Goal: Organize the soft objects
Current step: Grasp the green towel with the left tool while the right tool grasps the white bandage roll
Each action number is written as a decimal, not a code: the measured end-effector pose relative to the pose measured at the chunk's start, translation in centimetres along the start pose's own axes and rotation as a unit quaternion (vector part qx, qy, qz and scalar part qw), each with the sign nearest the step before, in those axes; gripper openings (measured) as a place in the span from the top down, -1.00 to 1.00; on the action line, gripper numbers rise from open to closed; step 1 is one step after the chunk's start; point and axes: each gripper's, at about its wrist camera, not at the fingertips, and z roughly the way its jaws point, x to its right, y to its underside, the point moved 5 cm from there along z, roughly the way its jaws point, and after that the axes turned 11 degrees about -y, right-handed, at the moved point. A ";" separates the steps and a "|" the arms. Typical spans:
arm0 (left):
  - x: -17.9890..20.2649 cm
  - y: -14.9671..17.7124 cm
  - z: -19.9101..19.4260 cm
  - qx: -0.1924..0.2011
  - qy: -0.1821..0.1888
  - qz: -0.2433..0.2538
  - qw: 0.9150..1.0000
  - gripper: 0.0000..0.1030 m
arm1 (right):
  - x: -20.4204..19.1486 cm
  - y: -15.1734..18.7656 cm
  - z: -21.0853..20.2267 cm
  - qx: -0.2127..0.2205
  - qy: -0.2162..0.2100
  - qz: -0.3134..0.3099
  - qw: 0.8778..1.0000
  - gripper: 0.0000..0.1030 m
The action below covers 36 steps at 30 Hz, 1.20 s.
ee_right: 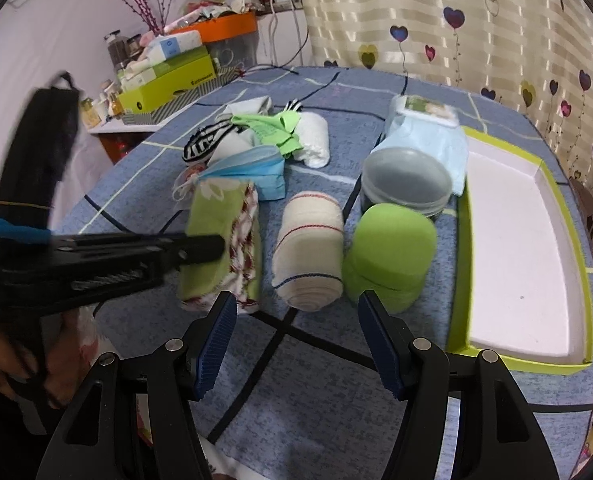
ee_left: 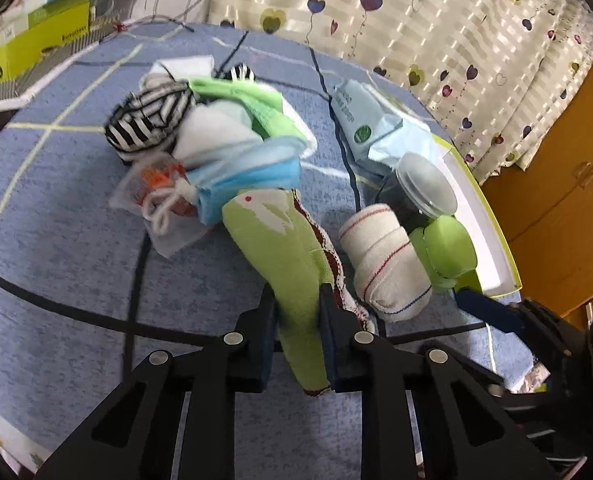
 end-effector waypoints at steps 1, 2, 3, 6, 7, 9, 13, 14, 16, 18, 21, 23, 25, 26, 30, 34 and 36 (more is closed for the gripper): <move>-0.2 -0.2 -0.3 0.006 -0.002 0.001 1.000 0.61 | 0.0 0.0 0.3 -0.002 -0.001 0.003 1.000 -0.23; -0.4 -0.3 -0.6 0.011 -0.004 0.001 1.000 0.61 | 0.1 0.1 0.8 -0.006 -0.002 0.008 1.000 -0.23; -0.7 -0.4 -0.9 0.015 -0.006 0.000 1.000 0.61 | 0.2 0.1 1.1 -0.008 -0.003 0.012 1.000 -0.23; -1.2 -0.7 -1.4 0.022 -0.005 -0.002 1.000 0.61 | 0.2 -0.1 1.9 -0.011 -0.004 0.019 1.000 -0.23; -1.3 -0.7 -1.5 0.024 -0.007 -0.002 1.000 0.61 | 0.3 -0.1 2.2 -0.012 -0.002 0.021 1.000 -0.23; -1.4 -0.8 -1.7 0.028 -0.007 0.000 1.000 0.61 | 0.3 -0.2 2.6 -0.013 -0.003 0.023 1.000 -0.23; -1.5 -0.8 -1.8 0.032 -0.006 0.005 0.999 0.61 | -1.0 -0.5 2.5 -0.006 -0.034 0.007 0.999 -0.23; -1.6 -0.8 -1.8 0.031 -0.005 0.005 0.999 0.61 | -1.2 -0.6 2.3 -0.003 -0.035 0.003 0.999 -0.23; -1.7 -0.7 -1.8 0.030 -0.003 0.007 1.000 0.61 | -1.1 -1.0 2.2 0.002 -0.024 0.005 1.000 -0.23; -1.9 -0.6 -1.7 0.026 0.000 0.007 1.000 0.61 | -0.6 -1.2 2.5 0.000 -0.017 0.016 1.000 -0.23; -2.1 -0.4 -1.3 0.018 0.002 0.007 1.000 0.61 | -0.3 -1.8 3.1 0.000 -0.006 0.023 1.000 -0.22; -2.3 -0.2 -1.1 0.015 0.003 0.007 1.000 0.61 | -0.5 -2.1 3.5 -0.003 0.006 0.016 1.000 -0.17; -2.3 -0.1 -0.9 0.010 0.005 0.007 1.000 0.61 | -0.6 -2.5 3.8 -0.004 0.014 0.013 1.000 -0.10; -2.4 0.0 -0.8 0.008 0.006 0.008 1.000 0.61 | -0.5 -2.7 3.9 -0.004 0.022 0.011 1.000 -0.03; -2.4 0.1 -0.6 0.004 0.008 0.011 1.000 0.61 | 0.0 -2.8 5.0 -0.023 0.043 0.016 0.999 0.02; -2.2 0.1 -0.6 0.004 0.008 0.014 1.000 0.61 | 0.0 -3.0 5.2 -0.024 0.056 0.007 0.998 0.18; -2.1 0.2 -0.8 0.006 0.009 0.016 1.000 0.61 | -0.1 -2.9 5.1 -0.024 0.054 0.005 0.998 0.21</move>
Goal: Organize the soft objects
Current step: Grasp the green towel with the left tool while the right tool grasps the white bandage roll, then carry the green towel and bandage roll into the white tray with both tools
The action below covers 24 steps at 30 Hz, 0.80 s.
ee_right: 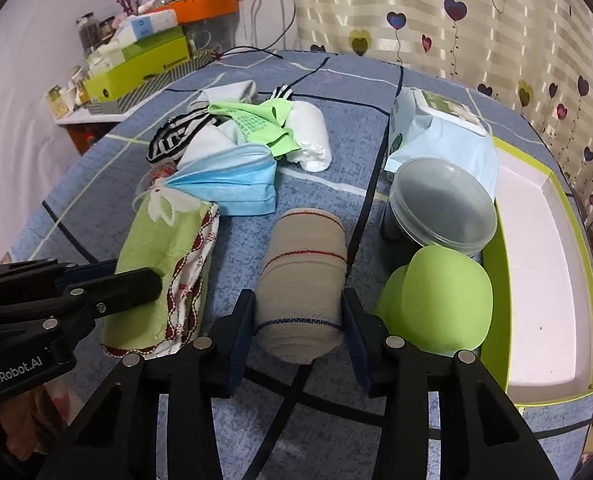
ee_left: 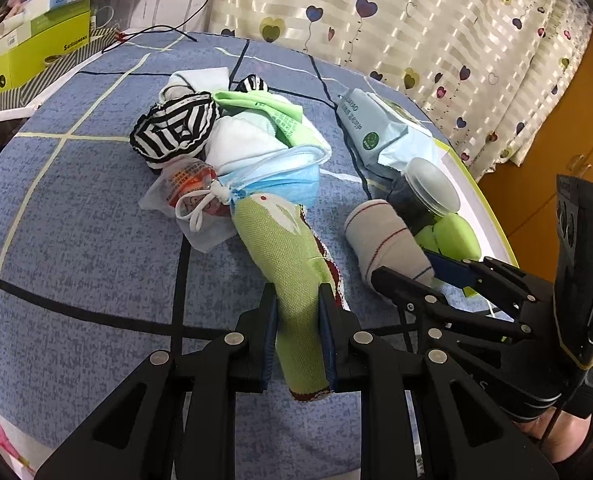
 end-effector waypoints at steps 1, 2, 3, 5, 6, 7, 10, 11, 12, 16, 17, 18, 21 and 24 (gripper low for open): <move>0.1 0.0 -0.1 0.002 0.001 0.000 1.000 0.61 | -0.1 0.1 -0.1 0.001 -0.001 -0.003 1.000 0.21; 0.2 0.1 -0.2 0.003 0.002 0.000 1.000 0.61 | -0.2 0.3 -0.2 0.002 -0.004 -0.004 1.000 0.22; 0.3 0.1 -0.4 0.006 0.002 0.001 1.000 0.61 | -0.4 0.4 -0.4 0.002 -0.007 -0.005 1.000 0.23; 0.5 0.1 -0.8 0.010 0.003 0.002 1.000 0.61 | -0.8 0.5 -0.8 0.007 -0.015 -0.009 1.000 0.23; 0.6 0.1 -1.1 0.014 0.003 0.003 1.000 0.61 | -1.0 0.6 -1.2 0.011 -0.018 -0.011 1.000 0.23; 0.7 0.1 -1.4 0.017 0.003 0.004 1.000 0.61 | -1.2 0.6 -1.7 0.018 -0.022 -0.014 1.000 0.23; 1.1 -0.1 -2.3 0.029 0.003 0.007 1.000 0.61 | -1.5 0.2 -3.2 0.038 -0.030 -0.018 0.999 0.23; 1.2 -0.2 -2.5 0.033 0.003 0.008 0.999 0.61 | -1.6 0.1 -3.5 0.042 -0.031 -0.018 0.998 0.23; 1.4 -0.4 -2.9 0.038 0.002 0.009 0.999 0.61 | -1.7 -0.1 -4.2 0.052 -0.033 -0.020 0.998 0.23; 2.1 -1.2 -3.9 0.056 0.002 0.016 0.998 0.61 | -1.7 -0.7 -6.6 0.081 -0.036 -0.028 0.996 0.23; 2.3 -1.5 -4.2 0.061 0.002 0.018 0.998 0.61 | -1.8 -0.9 -7.0 0.086 -0.037 -0.029 0.995 0.23; 2.5 -1.7 -4.4 0.064 0.002 0.019 0.998 0.61 | -1.6 -1.0 -7.5 0.091 -0.037 -0.029 0.995 0.23; 3.2 -2.4 -4.8 0.074 0.002 0.027 0.997 0.61 | -1.3 -1.4 -8.6 0.104 -0.037 -0.030 0.993 0.23; 4.0 -3.3 -5.2 0.084 0.004 0.032 0.996 0.61 | -0.8 -1.7 -9.7 0.117 -0.036 -0.030 0.992 0.23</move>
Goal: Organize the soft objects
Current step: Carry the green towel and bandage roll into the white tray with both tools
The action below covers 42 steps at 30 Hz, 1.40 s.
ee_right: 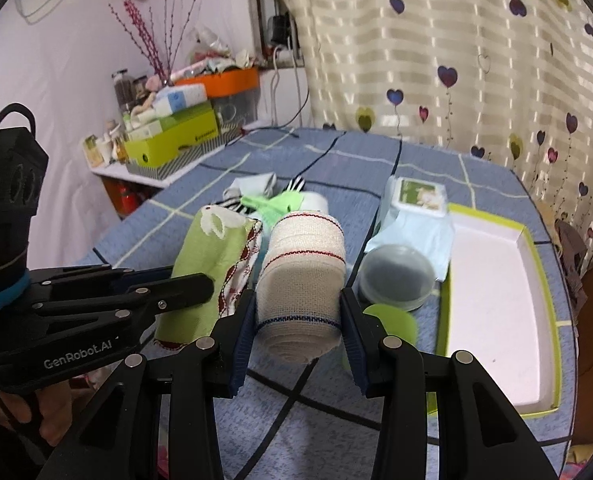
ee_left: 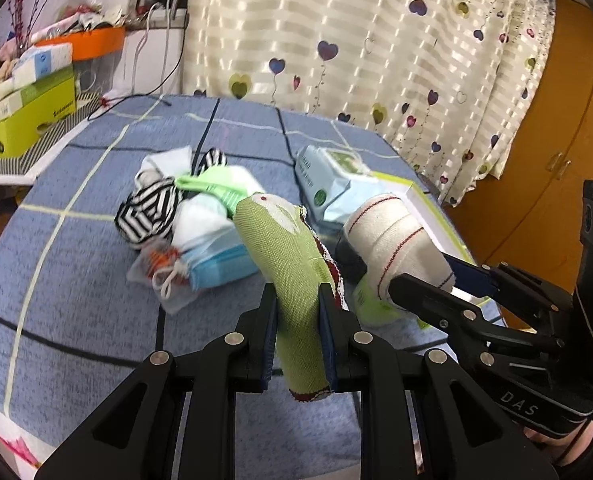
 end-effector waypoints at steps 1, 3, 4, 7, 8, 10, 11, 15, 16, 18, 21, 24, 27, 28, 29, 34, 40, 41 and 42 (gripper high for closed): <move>0.2 -0.3 -0.1 0.004 0.001 0.001 1.000 0.61 | 0.2 -0.2 -0.3 0.005 0.000 0.000 1.000 0.23; 0.8 -0.9 -0.2 0.010 0.002 0.004 1.000 0.61 | 0.7 -0.4 -0.8 0.010 0.004 0.000 1.000 0.23; 1.1 -1.2 -0.2 0.012 0.004 0.006 1.000 0.61 | 1.0 -0.6 -1.1 0.013 0.006 0.001 1.000 0.23; 2.0 -2.0 -0.1 0.018 0.007 0.012 1.000 0.61 | 2.0 -1.0 -2.1 0.024 0.013 0.005 1.000 0.23; 2.3 -2.2 -0.1 0.019 0.009 0.014 1.000 0.61 | 2.5 -1.0 -2.4 0.027 0.017 0.007 0.999 0.23; 3.0 -2.6 0.1 0.021 0.012 0.018 1.000 0.61 | 3.3 -1.1 -3.0 0.033 0.022 0.013 0.999 0.23; 3.4 -2.9 0.2 0.022 0.014 0.021 0.999 0.61 | 3.9 -1.1 -3.3 0.036 0.026 0.017 0.999 0.23; 5.2 -3.8 0.7 0.023 0.021 0.032 0.999 0.61 | 6.2 -1.0 -4.7 0.047 0.043 0.033 0.997 0.23; 5.7 -4.0 0.9 0.023 0.024 0.034 0.999 0.61 | 6.8 -1.0 -4.9 0.049 0.046 0.037 0.997 0.23; 6.8 -4.3 1.3 0.021 0.029 0.040 0.999 0.61 | 8.2 -0.7 -5.5 0.052 0.055 0.047 0.996 0.23; 8.5 -4.7 2.0 0.018 0.037 0.051 0.998 0.61 | 10.3 -0.3 -6.1 0.053 0.066 0.062 0.994 0.23; 10.5 -5.0 2.8 0.013 0.044 0.064 0.997 0.61 | 12.3 0.2 -6.4 0.051 0.076 0.074 0.993 0.23; 12.1 -5.2 3.9 0.004 0.052 0.072 0.996 0.61 | 14.3 0.8 -6.3 0.046 0.082 0.086 0.992 0.23; 12.6 -5.4 4.3 0.000 0.053 0.075 0.996 0.61 | 15.0 1.0 -6.2 0.044 0.084 0.089 0.992 0.23; 13.2 -5.5 4.7 -0.003 0.054 0.078 0.996 0.61 | 15.6 1.1 -6.1 0.042 0.085 0.092 0.991 0.23; 15.8 -5.7 7.1 -0.028 0.058 0.093 0.994 0.61 | 18.7 1.9 -5.1 0.027 0.089 0.108 0.990 0.23; 17.9 -5.7 9.4 -0.048 0.057 0.104 0.992 0.61 | 21.7 3.1 -3.5 0.003 0.092 0.123 0.988 0.23; 18.2 -5.7 9.9 -0.054 0.058 0.104 0.991 0.61 | 22.0 3.3 -3.2 0.000 0.091 0.125 0.988 0.23; 18.3 -5.7 10.3 -0.057 0.058 0.105 0.991 0.61 | 22.4 3.4 -2.9 -0.003 0.091 0.126 0.988 0.23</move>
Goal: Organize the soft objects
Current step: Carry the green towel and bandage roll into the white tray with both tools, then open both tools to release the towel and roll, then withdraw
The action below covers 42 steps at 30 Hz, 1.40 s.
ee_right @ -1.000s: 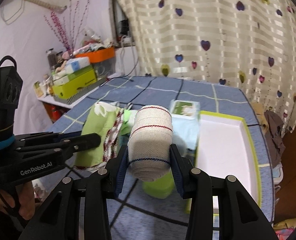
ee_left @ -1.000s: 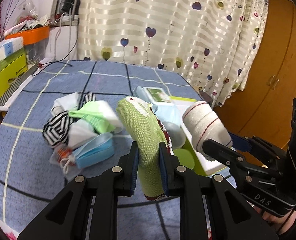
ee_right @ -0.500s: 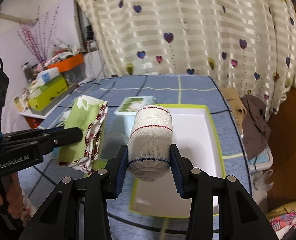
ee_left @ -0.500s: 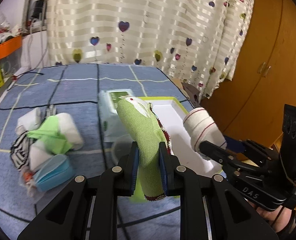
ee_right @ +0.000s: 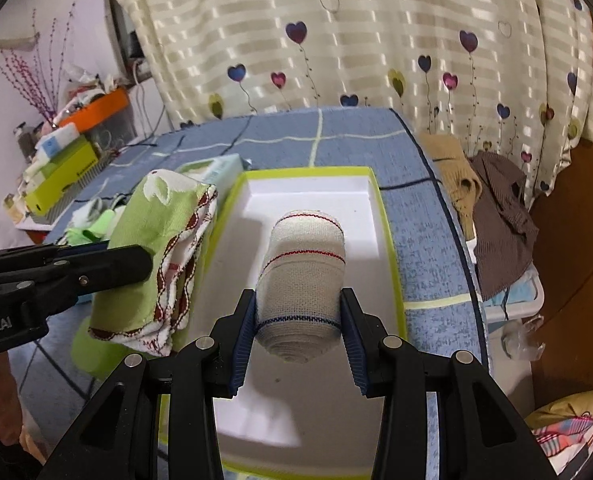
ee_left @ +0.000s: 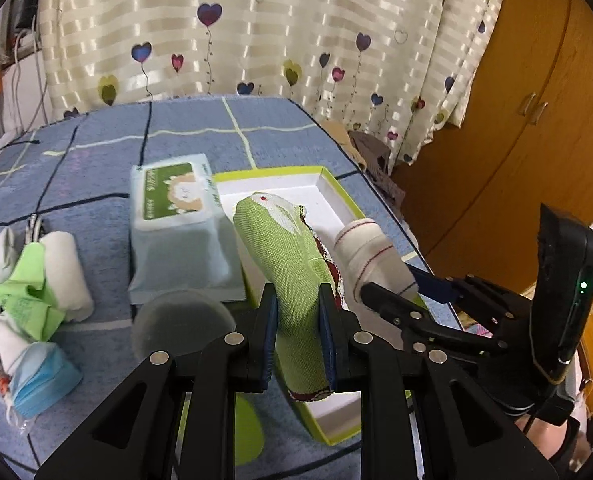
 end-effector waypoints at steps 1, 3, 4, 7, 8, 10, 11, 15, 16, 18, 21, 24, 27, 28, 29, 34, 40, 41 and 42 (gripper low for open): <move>0.1 0.0 0.4 -0.003 -0.002 0.001 1.000 0.61 | 0.2 -0.1 0.3 -0.002 0.000 0.000 1.000 0.23; 0.4 -0.3 1.1 -0.011 -0.002 0.004 1.000 0.61 | 0.8 -0.4 0.9 -0.006 0.002 -0.001 1.000 0.23; 0.6 -0.4 1.4 -0.012 -0.003 0.005 1.000 0.61 | 1.1 -0.5 1.3 -0.010 0.003 -0.003 1.000 0.22; 1.1 -0.6 2.4 -0.023 -0.007 0.009 1.000 0.61 | 1.6 -0.8 2.0 -0.015 0.006 -0.002 1.000 0.21; 1.2 -0.7 2.8 -0.026 -0.007 0.010 1.000 0.60 | 1.9 -0.8 2.3 -0.016 0.006 0.001 1.000 0.21; 1.4 -0.8 3.3 -0.033 -0.008 0.010 0.999 0.60 | 2.3 -0.8 2.5 -0.016 0.007 0.006 1.000 0.21; 1.5 -0.8 3.5 -0.034 -0.008 0.010 0.999 0.60 | 2.6 -0.8 2.5 -0.014 0.009 0.008 1.000 0.20; 1.9 -0.9 4.5 -0.042 -0.009 0.010 0.999 0.60 | 3.4 -0.5 2.5 -0.014 0.011 0.014 1.000 0.10; 2.0 -1.0 4.7 -0.044 -0.009 0.010 0.999 0.60 | 3.5 -0.6 2.3 -0.012 0.012 0.015 1.000 0.06; 2.2 -1.0 5.2 -0.050 -0.008 0.008 0.999 0.60 | 3.6 -0.6 1.7 -0.007 0.014 0.014 1.000 -0.01; 2.4 -0.9 5.7 -0.054 -0.009 0.009 0.998 0.56 | 3.8 -0.4 1.2 -0.007 0.019 0.017 1.000 -0.02; 2.3 -1.0 5.3 -0.043 -0.014 0.007 0.999 0.56 | 3.7 -0.4 0.7 -0.005 0.022 0.015 1.000 -0.02; 2.1 -1.3 4.4 -0.028 -0.009 0.008 1.000 0.56 | 3.4 -0.5 0.1 0.002 0.023 0.016 1.000 -0.07; 2.1 -1.3 4.1 -0.025 -0.007 0.008 1.000 0.56 | 3.3 -0.6 -0.1 0.005 0.024 0.016 1.000 -0.09; 2.0 -1.3 3.8 -0.022 -0.007 0.009 1.000 0.56 | 3.0 -0.7 -0.4 0.007 0.026 0.015 1.000 -0.11; 1.7 -1.1 1.8 0.000 -0.004 0.013 1.000 0.56 | 1.4 -0.9 -1.9 0.020 0.028 0.003 0.999 -0.13; 0.9 -0.5 -1.2 0.028 -0.004 0.015 0.999 0.56 | -0.8 -0.9 -4.1 0.040 0.029 -0.002 0.999 -0.14; 0.7 -0.3 -1.6 0.031 -0.004 0.015 0.999 0.56 | -1.1 -0.8 -4.4 0.041 0.030 -0.002 0.999 -0.15; 0.4 -0.1 -2.3 0.036 -0.007 0.014 0.999 0.56 | -1.6 -0.7 -4.7 0.041 0.028 -0.002 0.999 -0.15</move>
